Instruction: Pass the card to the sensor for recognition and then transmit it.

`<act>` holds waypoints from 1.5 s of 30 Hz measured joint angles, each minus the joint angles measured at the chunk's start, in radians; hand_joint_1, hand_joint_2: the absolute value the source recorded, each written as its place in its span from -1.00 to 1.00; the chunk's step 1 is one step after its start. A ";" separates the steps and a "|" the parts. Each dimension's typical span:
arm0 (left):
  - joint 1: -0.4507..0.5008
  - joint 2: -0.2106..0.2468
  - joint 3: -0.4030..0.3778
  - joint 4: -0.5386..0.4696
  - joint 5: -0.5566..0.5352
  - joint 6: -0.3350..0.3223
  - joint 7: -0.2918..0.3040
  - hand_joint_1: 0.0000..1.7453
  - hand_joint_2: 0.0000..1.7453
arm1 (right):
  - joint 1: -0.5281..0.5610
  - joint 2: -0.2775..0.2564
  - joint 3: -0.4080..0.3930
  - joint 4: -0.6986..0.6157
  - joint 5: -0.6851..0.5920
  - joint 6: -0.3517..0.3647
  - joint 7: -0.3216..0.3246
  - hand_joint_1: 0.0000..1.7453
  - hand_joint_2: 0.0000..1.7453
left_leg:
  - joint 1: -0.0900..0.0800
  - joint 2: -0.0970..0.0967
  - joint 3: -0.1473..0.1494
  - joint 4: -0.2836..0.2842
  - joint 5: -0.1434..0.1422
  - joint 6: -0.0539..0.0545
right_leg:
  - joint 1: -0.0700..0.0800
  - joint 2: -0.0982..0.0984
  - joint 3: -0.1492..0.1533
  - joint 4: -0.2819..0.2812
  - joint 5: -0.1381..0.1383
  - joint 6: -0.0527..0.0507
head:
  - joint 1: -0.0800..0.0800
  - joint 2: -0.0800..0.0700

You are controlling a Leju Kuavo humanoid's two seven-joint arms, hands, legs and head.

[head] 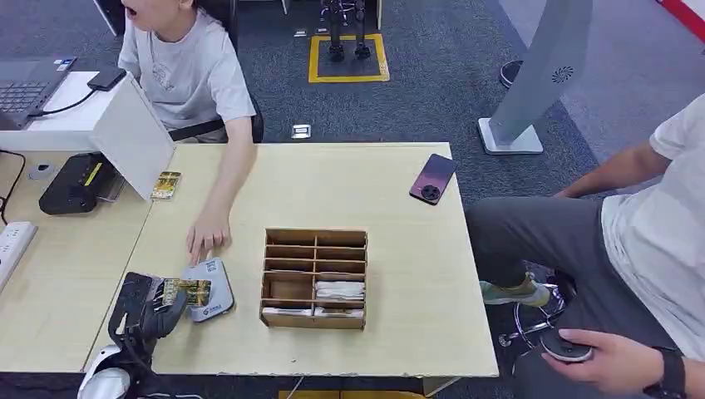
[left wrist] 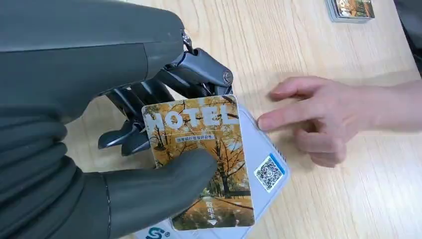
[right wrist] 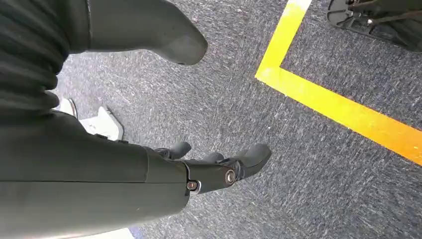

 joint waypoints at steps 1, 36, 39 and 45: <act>-0.004 -0.001 0.000 0.003 -0.059 0.043 0.019 1.00 1.00 | 0.000 0.000 0.001 0.000 0.001 0.002 0.000 -1.00 1.00 | 0.000 0.000 0.000 0.000 0.000 0.000 | 0.000 0.000 0.000 0.000 0.000 0.000 | 0.000 0.000; -0.060 -0.040 -0.001 0.116 -0.298 0.166 0.013 1.00 1.00 | -0.002 0.008 0.024 0.000 -0.003 0.003 0.008 -1.00 1.00 | 0.000 -0.001 0.003 0.000 0.000 0.000 | 0.000 -0.001 0.004 0.000 0.000 0.000 | 0.000 0.000; -0.060 -0.041 -0.001 0.116 -0.298 0.166 0.013 1.00 1.00 | -0.002 0.008 0.024 0.000 -0.003 0.003 0.008 -1.00 1.00 | 0.000 -0.001 0.003 0.000 0.000 0.000 | 0.000 -0.001 0.004 0.000 0.000 0.000 | 0.000 0.000; -0.060 -0.042 -0.001 0.117 -0.298 0.165 0.013 1.00 1.00 | -0.002 0.008 0.024 0.000 -0.003 0.003 0.008 -1.00 1.00 | 0.000 -0.001 0.003 0.000 0.000 0.000 | 0.000 -0.001 0.004 0.000 0.000 0.000 | 0.000 0.000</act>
